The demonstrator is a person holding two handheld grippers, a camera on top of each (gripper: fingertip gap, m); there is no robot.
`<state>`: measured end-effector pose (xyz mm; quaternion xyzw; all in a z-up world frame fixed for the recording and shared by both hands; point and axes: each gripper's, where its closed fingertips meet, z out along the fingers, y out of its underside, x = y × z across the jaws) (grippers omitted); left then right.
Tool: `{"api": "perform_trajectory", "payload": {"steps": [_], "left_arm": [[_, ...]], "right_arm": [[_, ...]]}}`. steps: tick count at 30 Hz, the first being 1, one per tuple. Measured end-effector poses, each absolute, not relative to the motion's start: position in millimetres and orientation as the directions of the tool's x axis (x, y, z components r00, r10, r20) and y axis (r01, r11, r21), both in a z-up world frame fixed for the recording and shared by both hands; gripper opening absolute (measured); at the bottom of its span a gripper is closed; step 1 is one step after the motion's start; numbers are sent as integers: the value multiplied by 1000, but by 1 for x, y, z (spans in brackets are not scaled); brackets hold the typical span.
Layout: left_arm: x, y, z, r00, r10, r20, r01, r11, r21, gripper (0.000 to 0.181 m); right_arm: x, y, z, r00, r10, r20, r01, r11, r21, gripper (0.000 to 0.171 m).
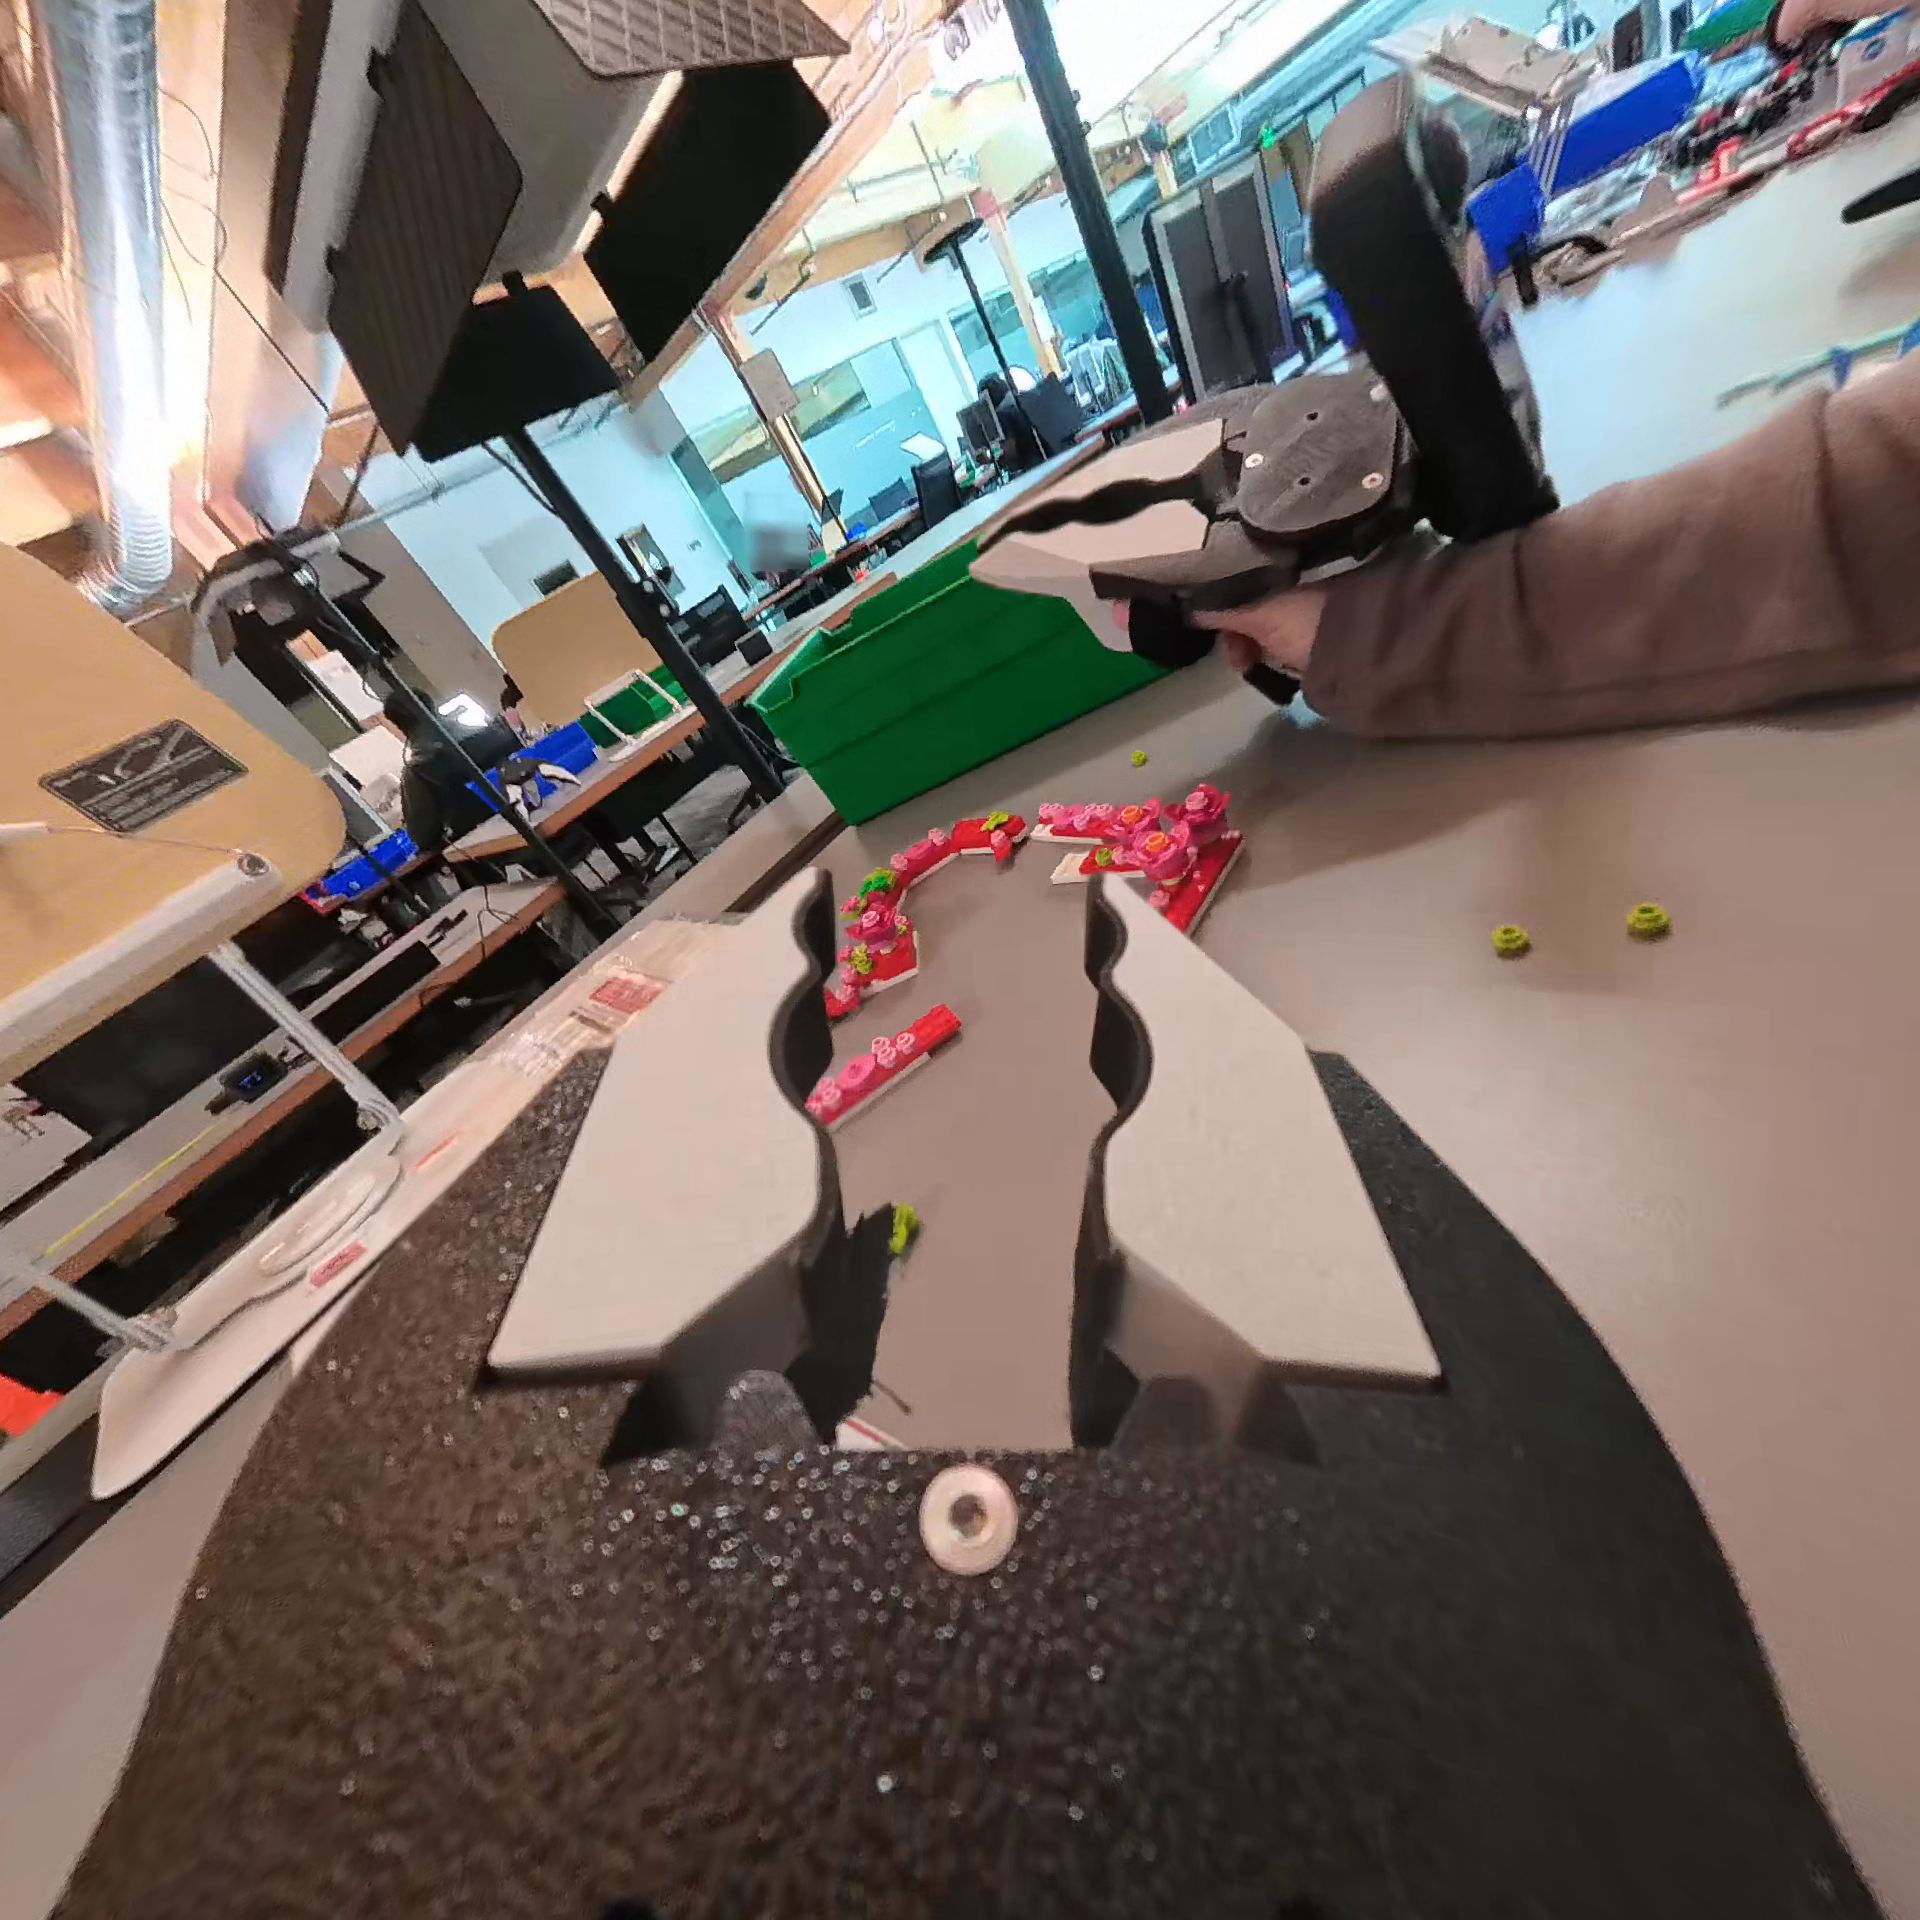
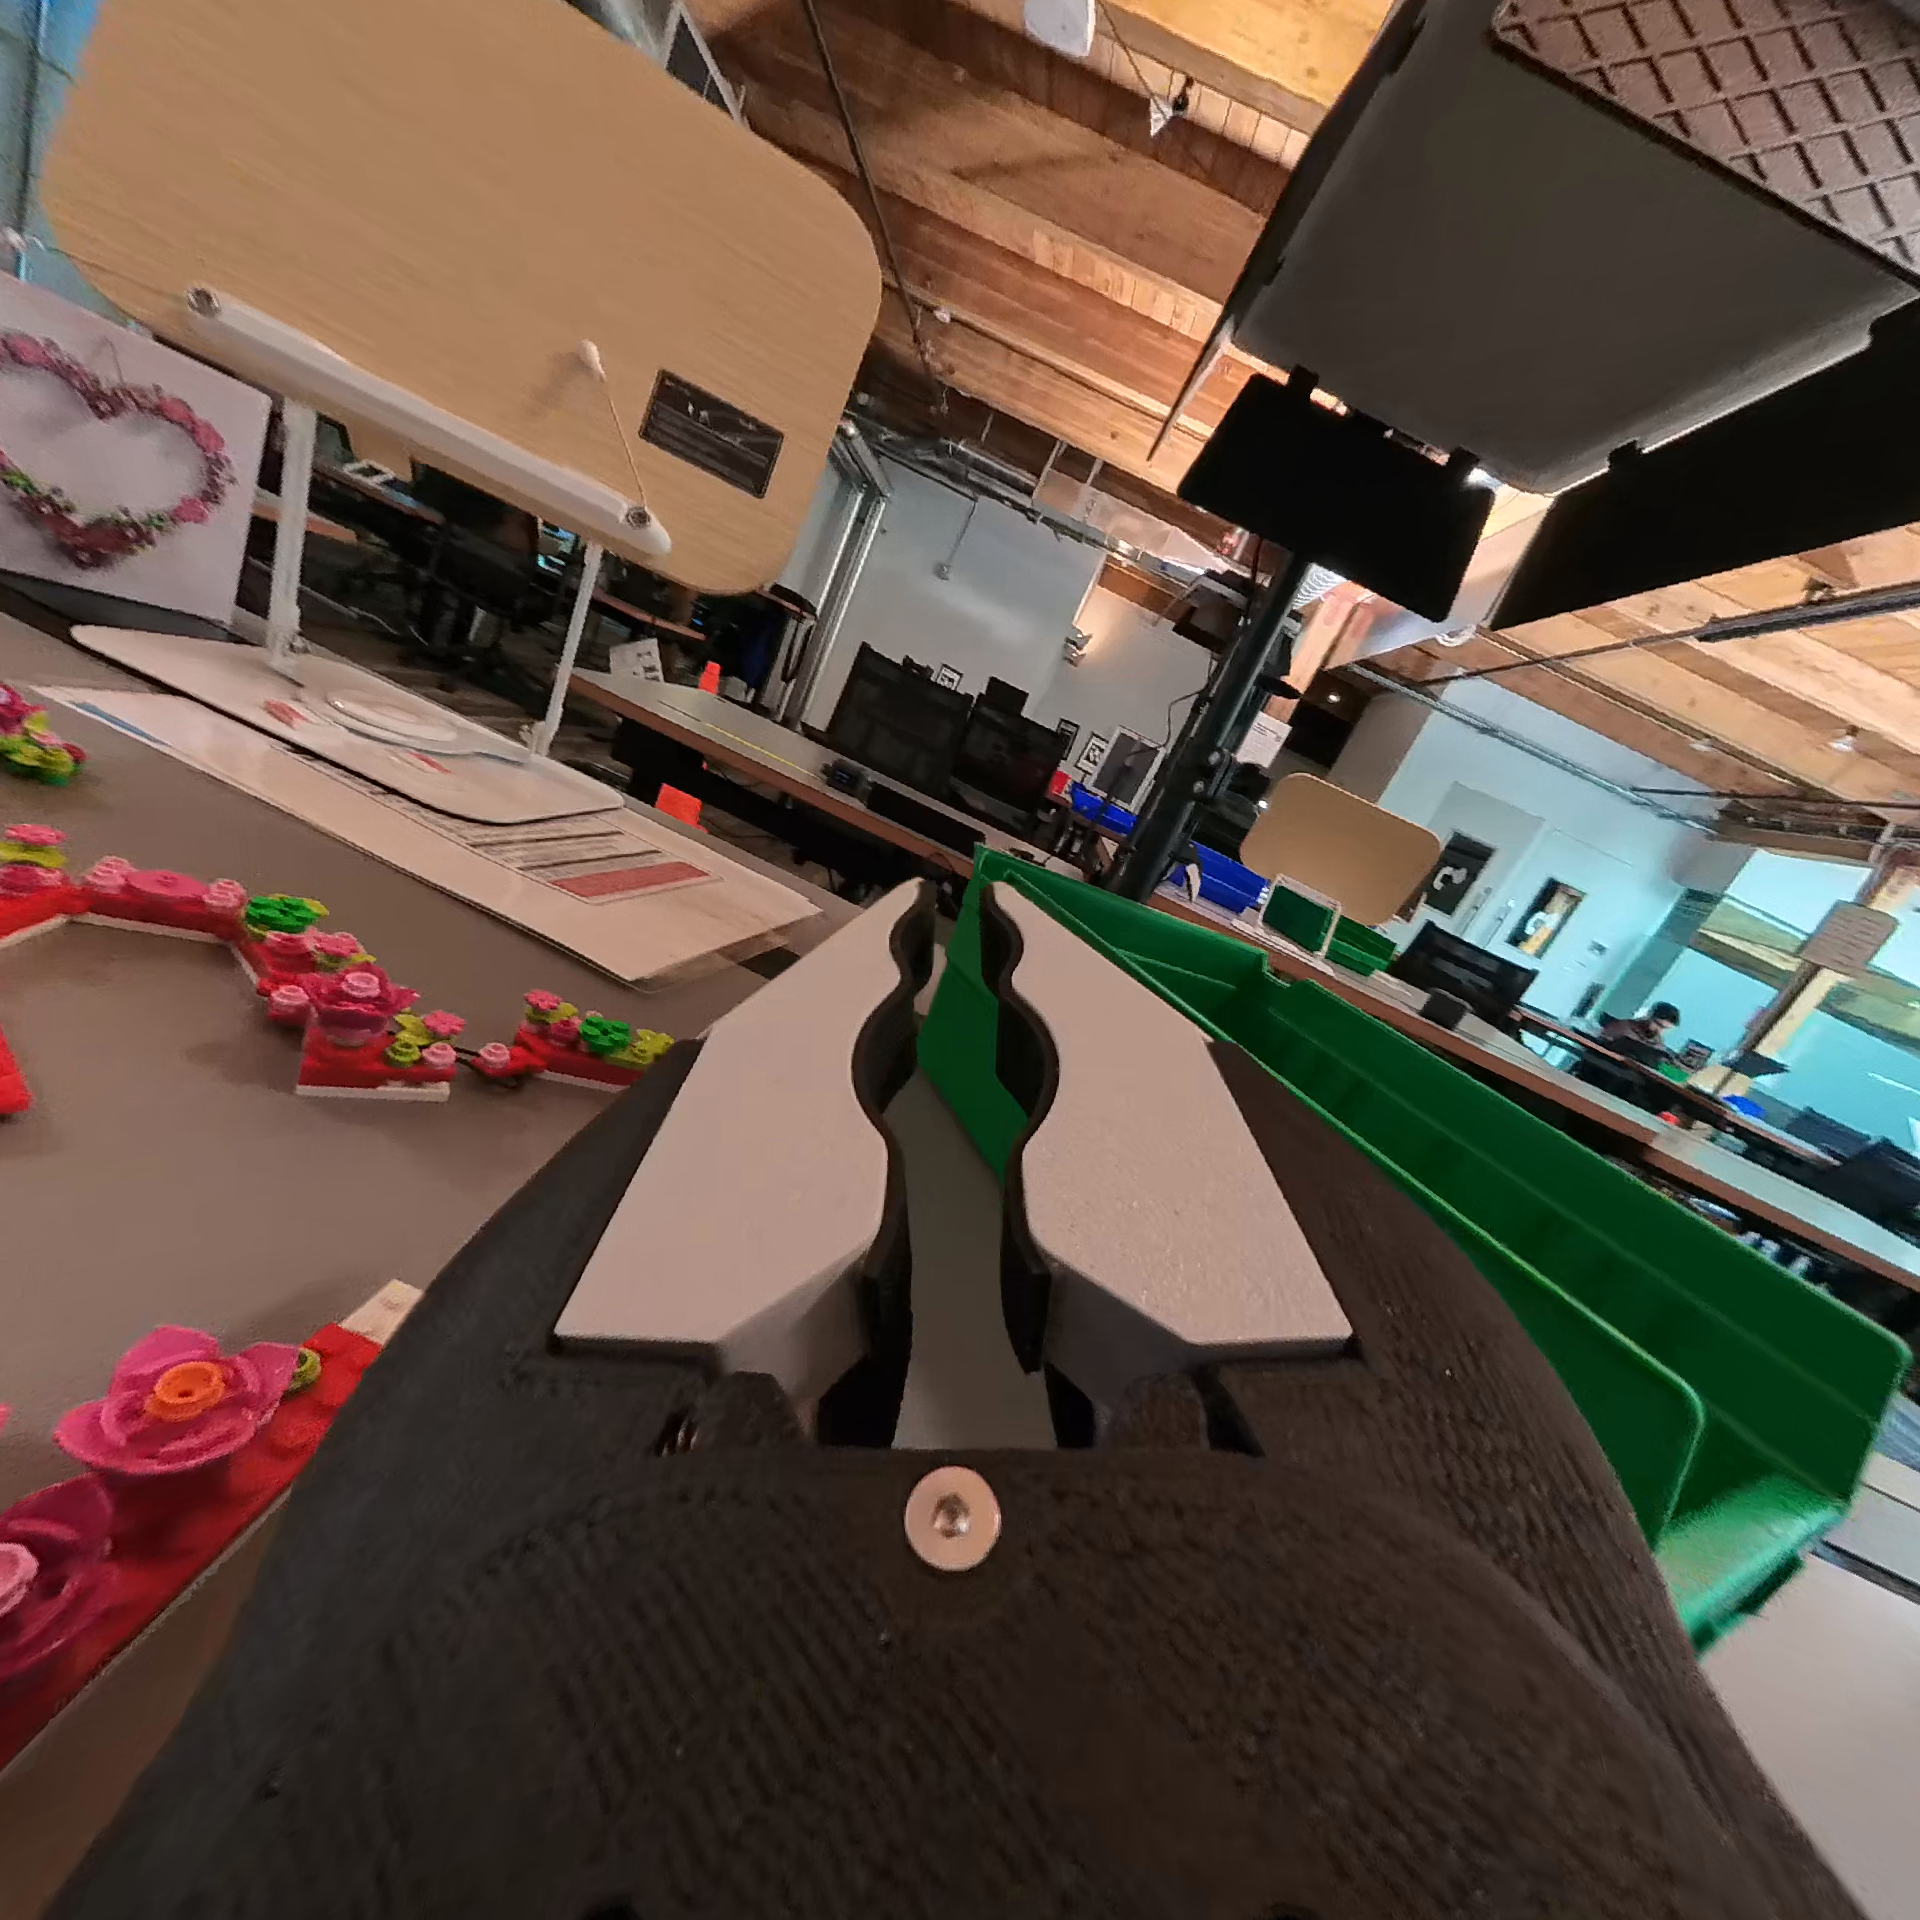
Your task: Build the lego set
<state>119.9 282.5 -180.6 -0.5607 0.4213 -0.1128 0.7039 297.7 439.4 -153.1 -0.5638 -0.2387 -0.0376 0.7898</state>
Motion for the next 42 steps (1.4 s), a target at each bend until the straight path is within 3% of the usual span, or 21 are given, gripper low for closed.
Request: {"api": "perform_trajectory", "payload": {"steps": [17, 28, 42], "left_arm": [[133, 261, -184, 534, -745, -400, -230, 327, -916, 45], [159, 214, -188, 331, -787, -521, -206, 478, -854, 35], [161, 211, -195, 303, -769, -563, -246, 507, -826, 32]], "right_arm": [[294, 437, -151, 882, 272, 384, 269, 378, -886, 7], [293, 437, -151, 880, 272, 389, 274, 379, -884, 7], [293, 435, -152, 845, 240, 479, 362, 404, -840, 7]]}}
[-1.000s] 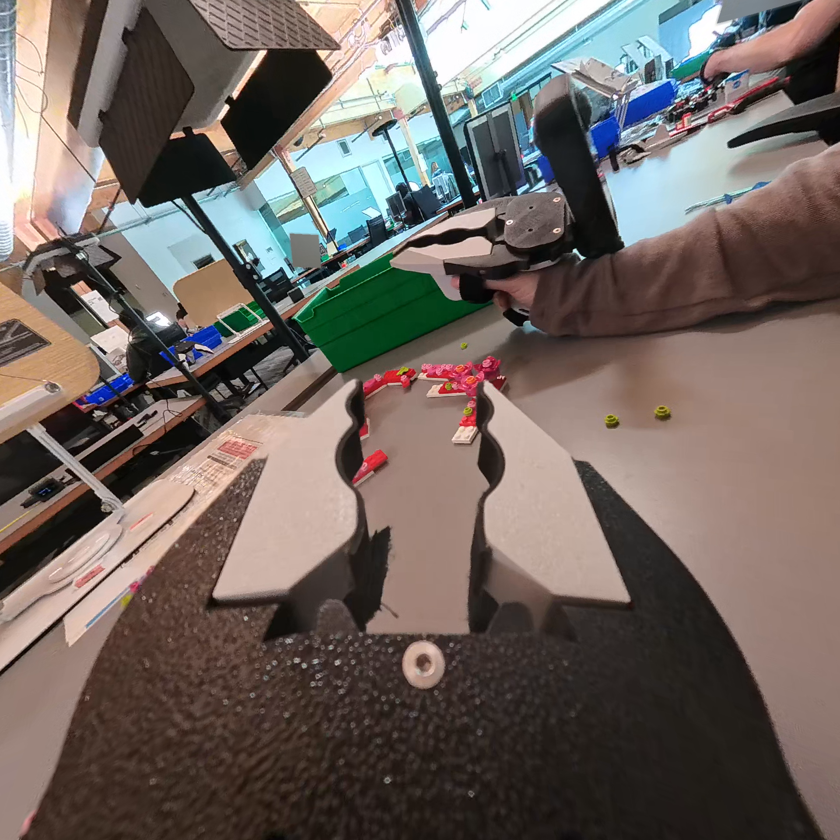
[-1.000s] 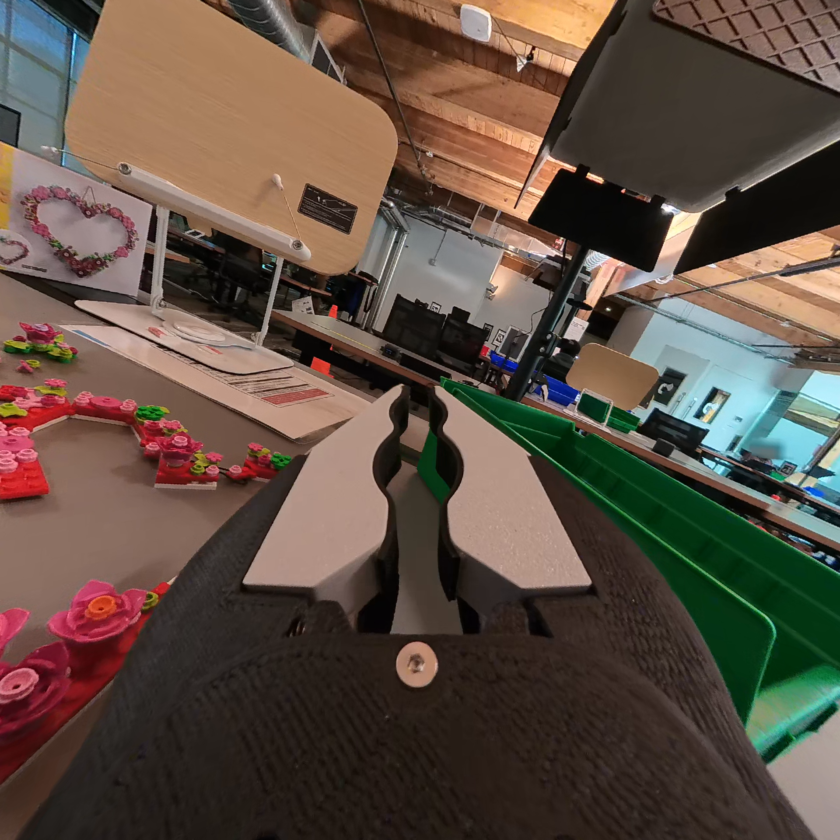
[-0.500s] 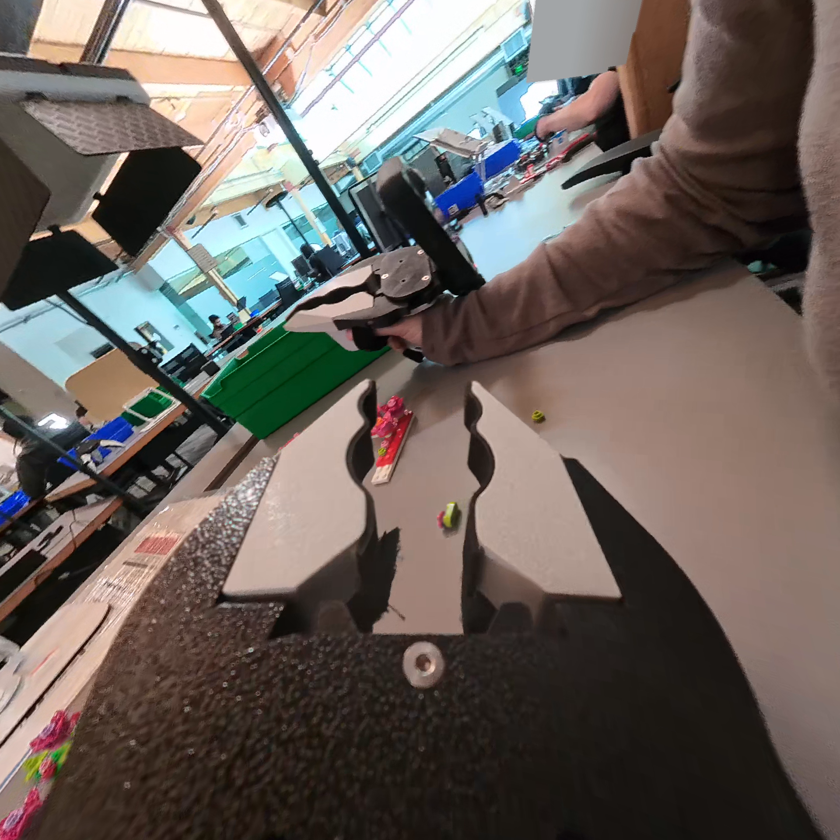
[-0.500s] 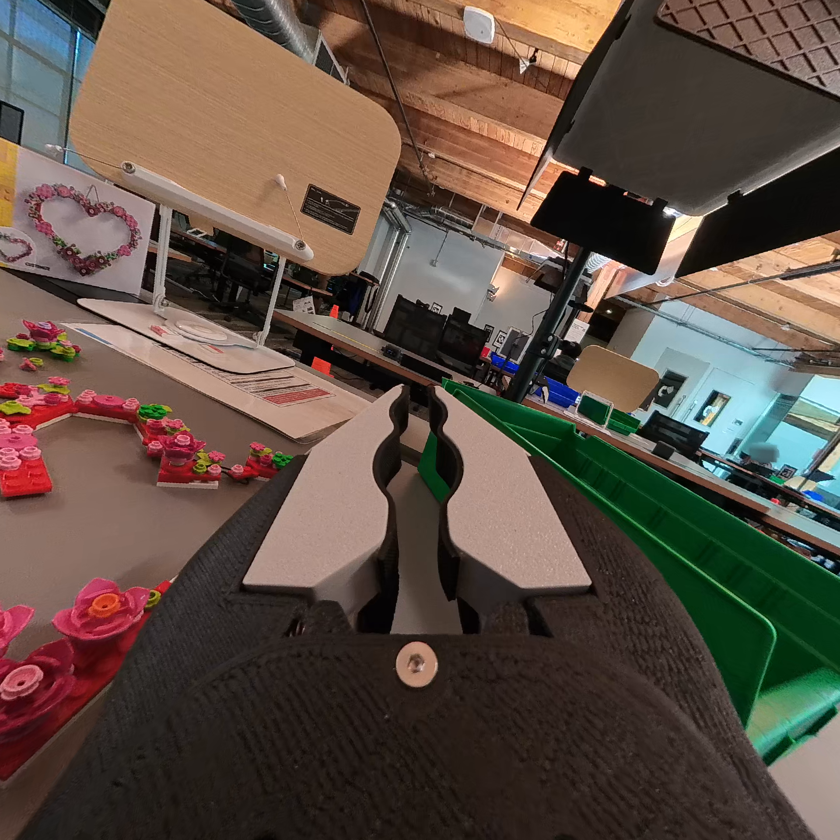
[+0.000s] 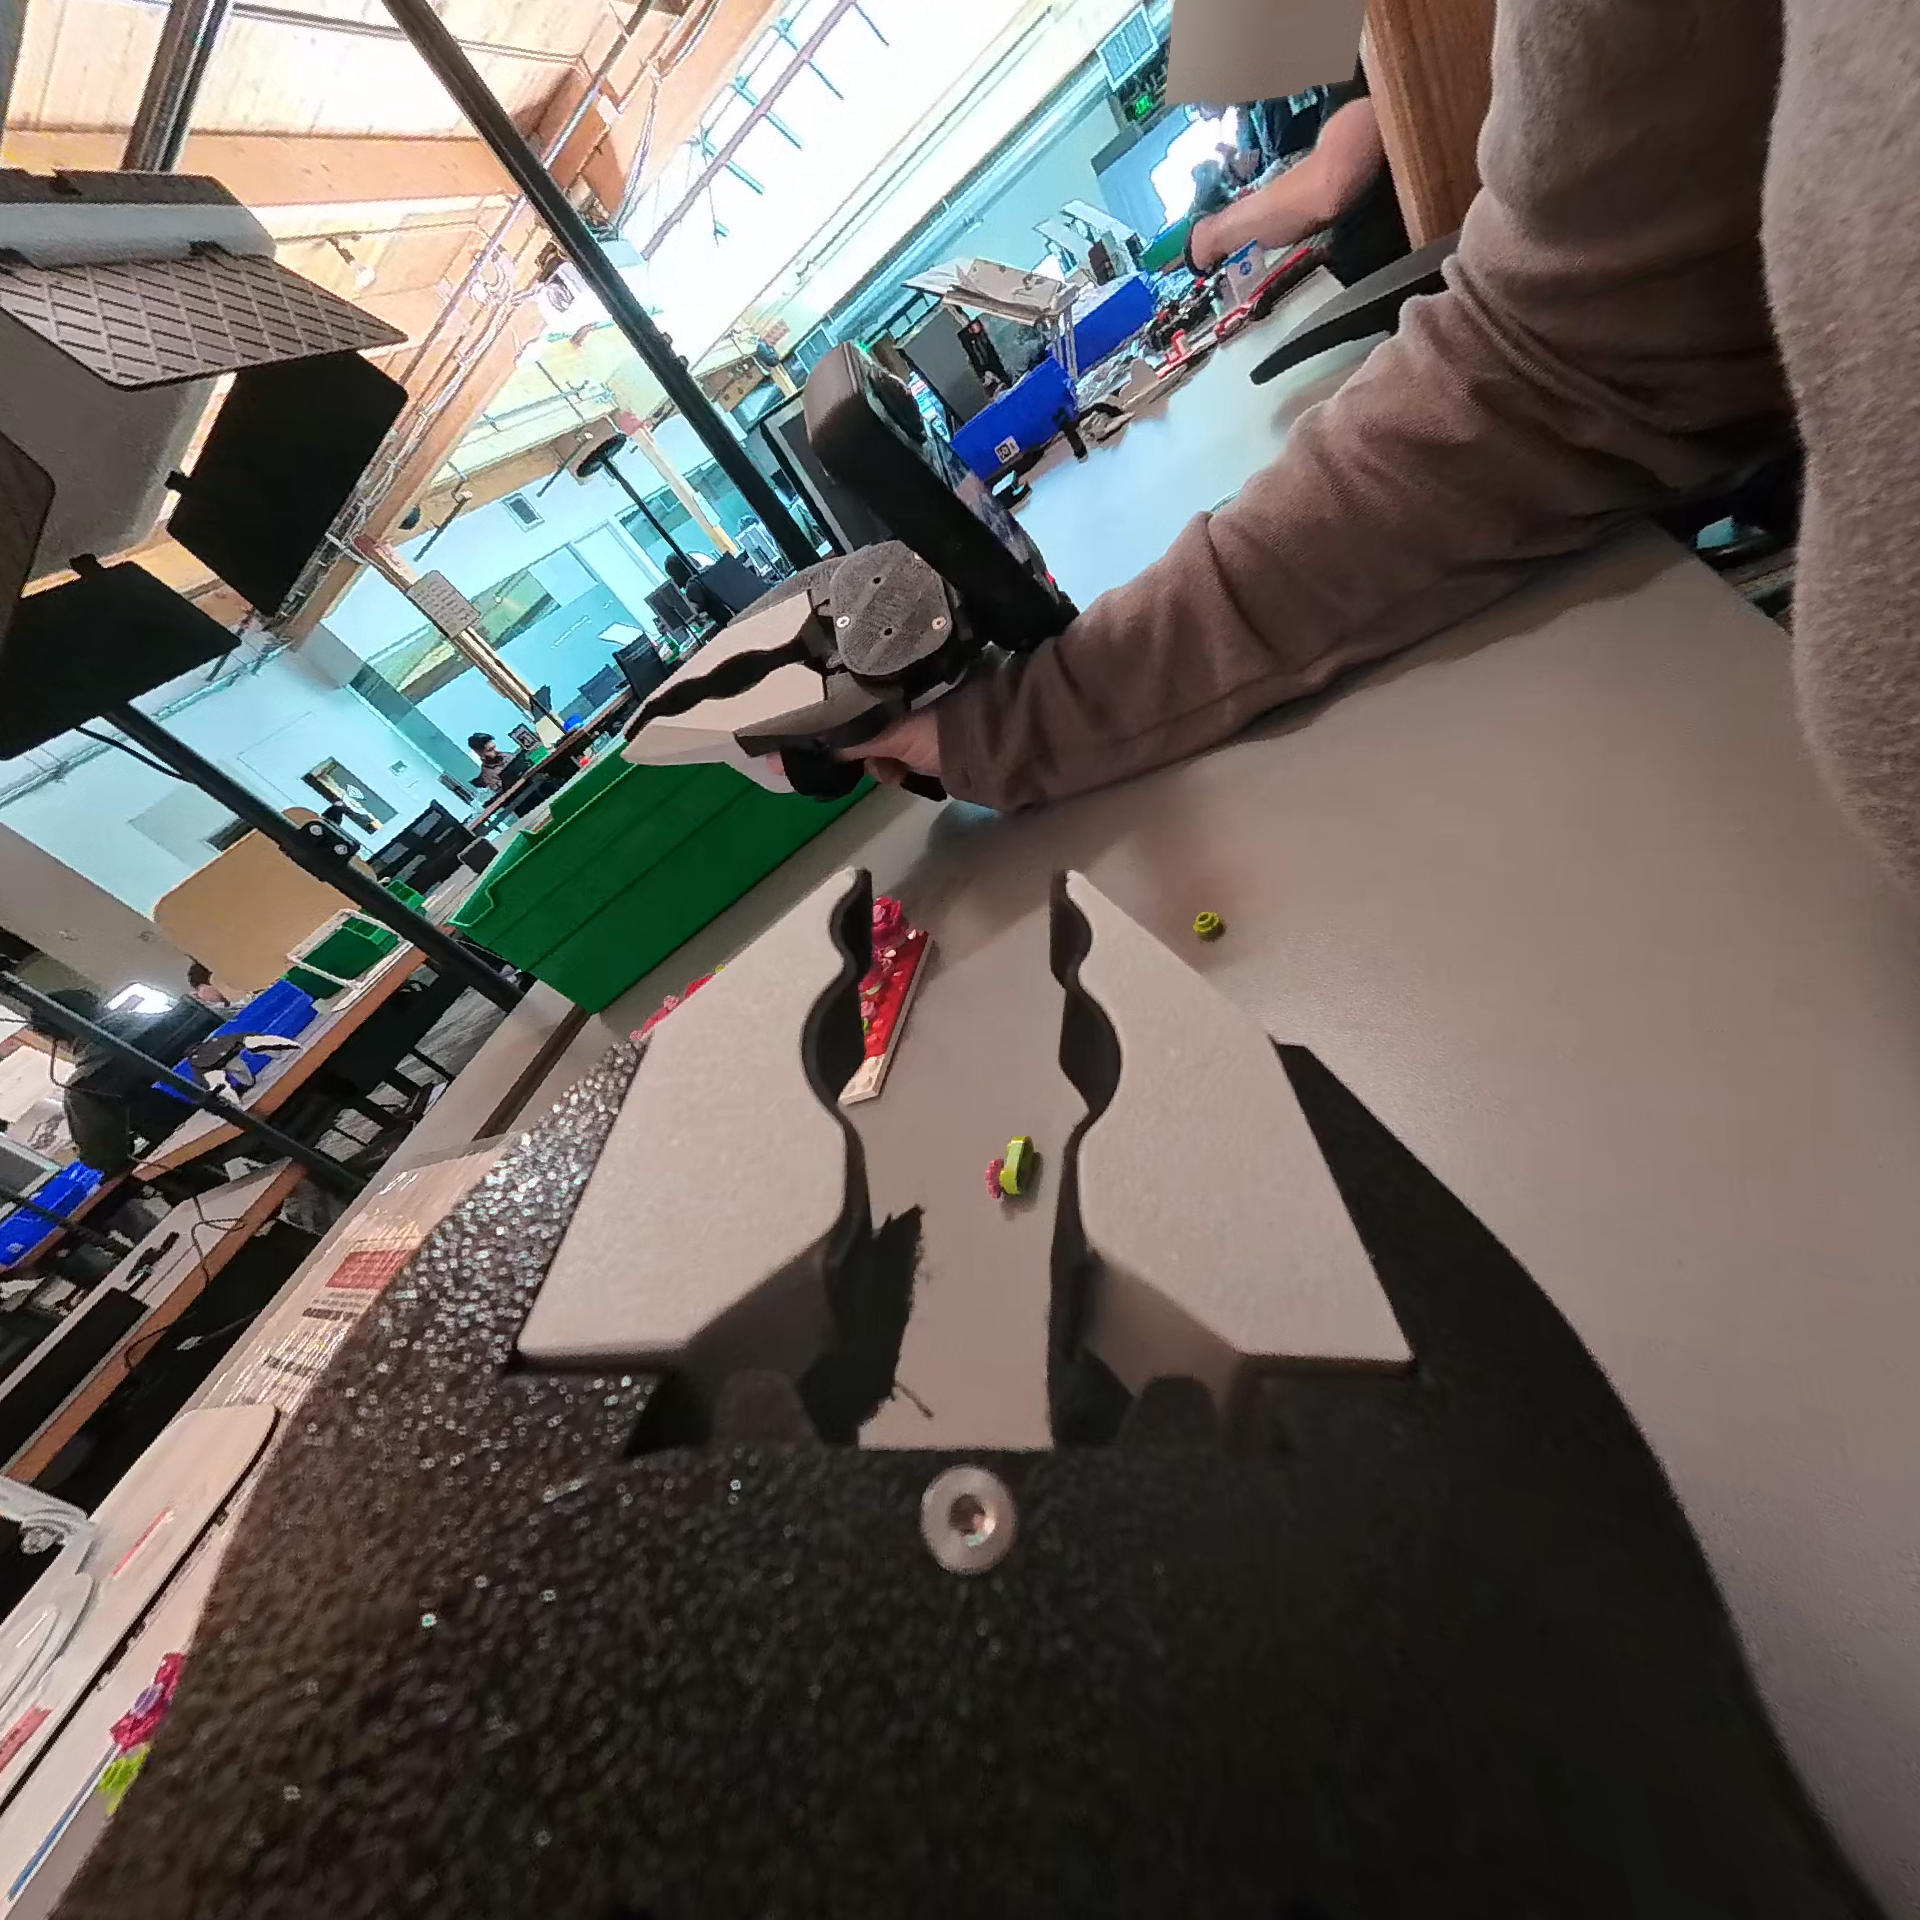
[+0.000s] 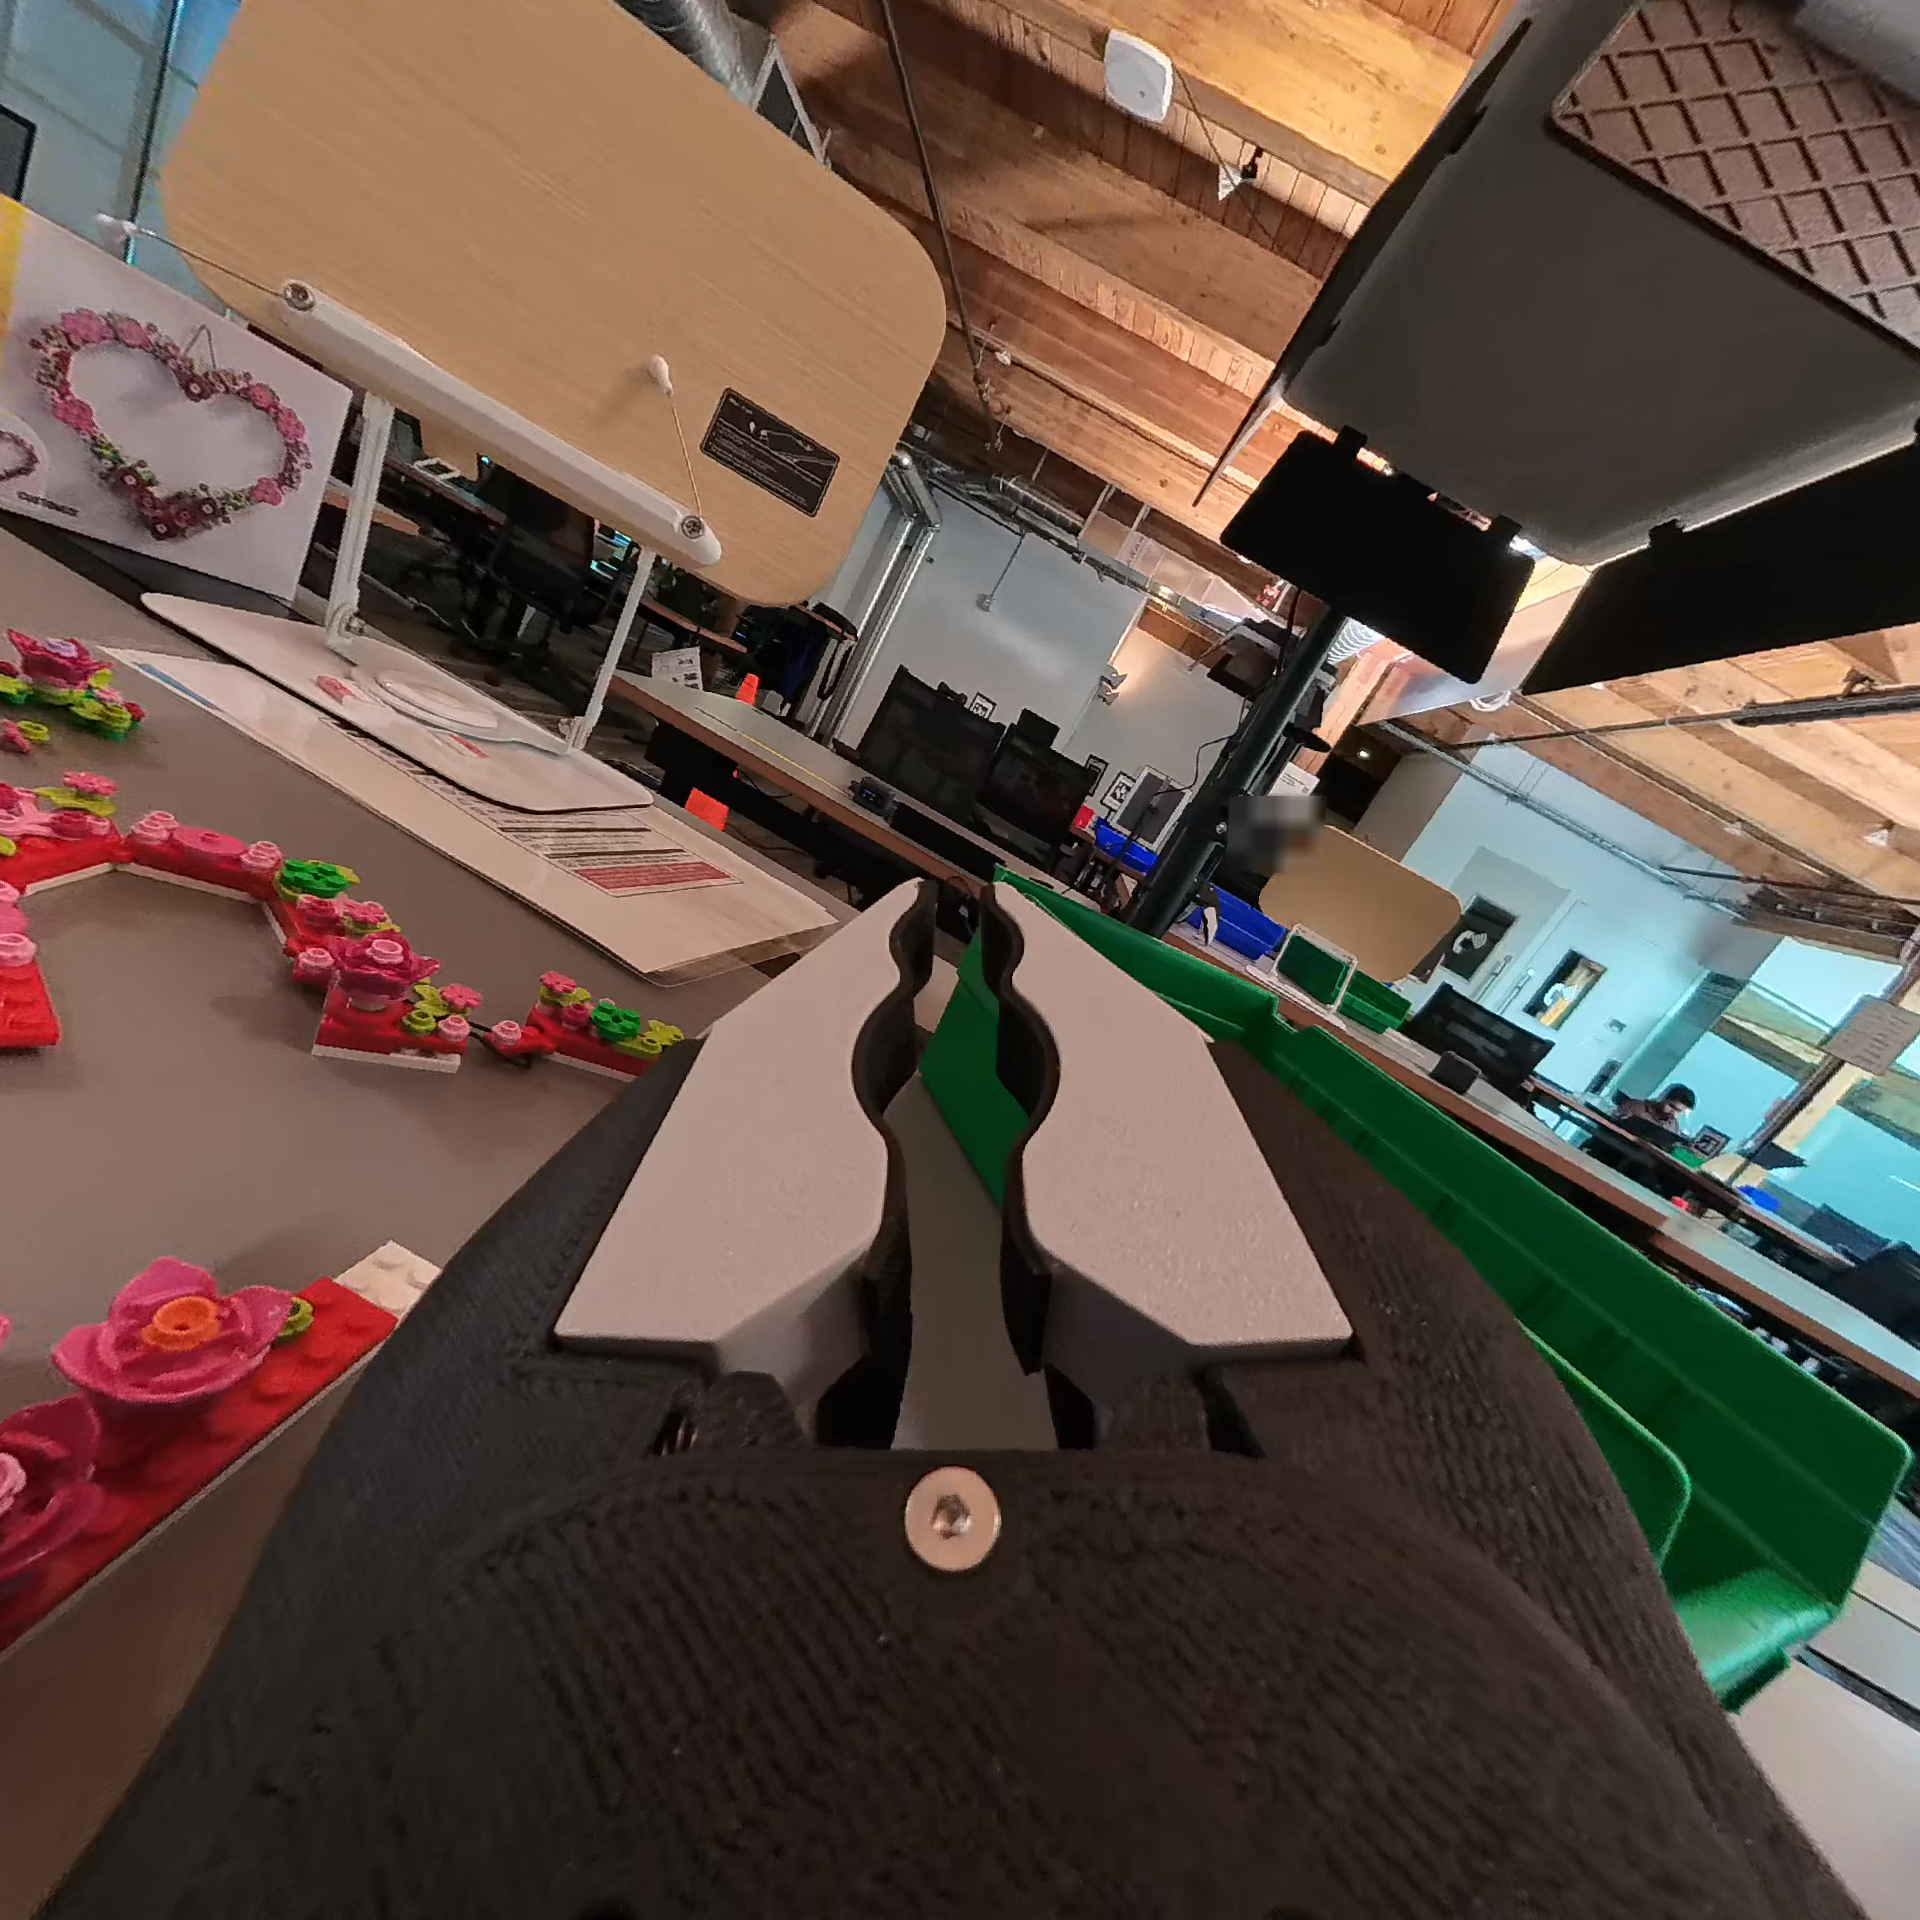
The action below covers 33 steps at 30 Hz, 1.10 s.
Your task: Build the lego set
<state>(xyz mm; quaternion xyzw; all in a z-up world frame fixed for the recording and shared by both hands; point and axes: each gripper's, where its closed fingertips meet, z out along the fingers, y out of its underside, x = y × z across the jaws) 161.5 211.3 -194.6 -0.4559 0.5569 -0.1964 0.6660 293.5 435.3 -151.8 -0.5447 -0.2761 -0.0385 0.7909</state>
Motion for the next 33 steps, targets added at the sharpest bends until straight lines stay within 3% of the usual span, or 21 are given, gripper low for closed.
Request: {"api": "perform_trajectory", "payload": {"steps": [33], "left_arm": [[162, 212, -195, 302, -770, -561, -244, 507, -827, 37]], "right_arm": [[291, 435, -153, 837, 247, 489, 370, 403, -837, 7]]}}
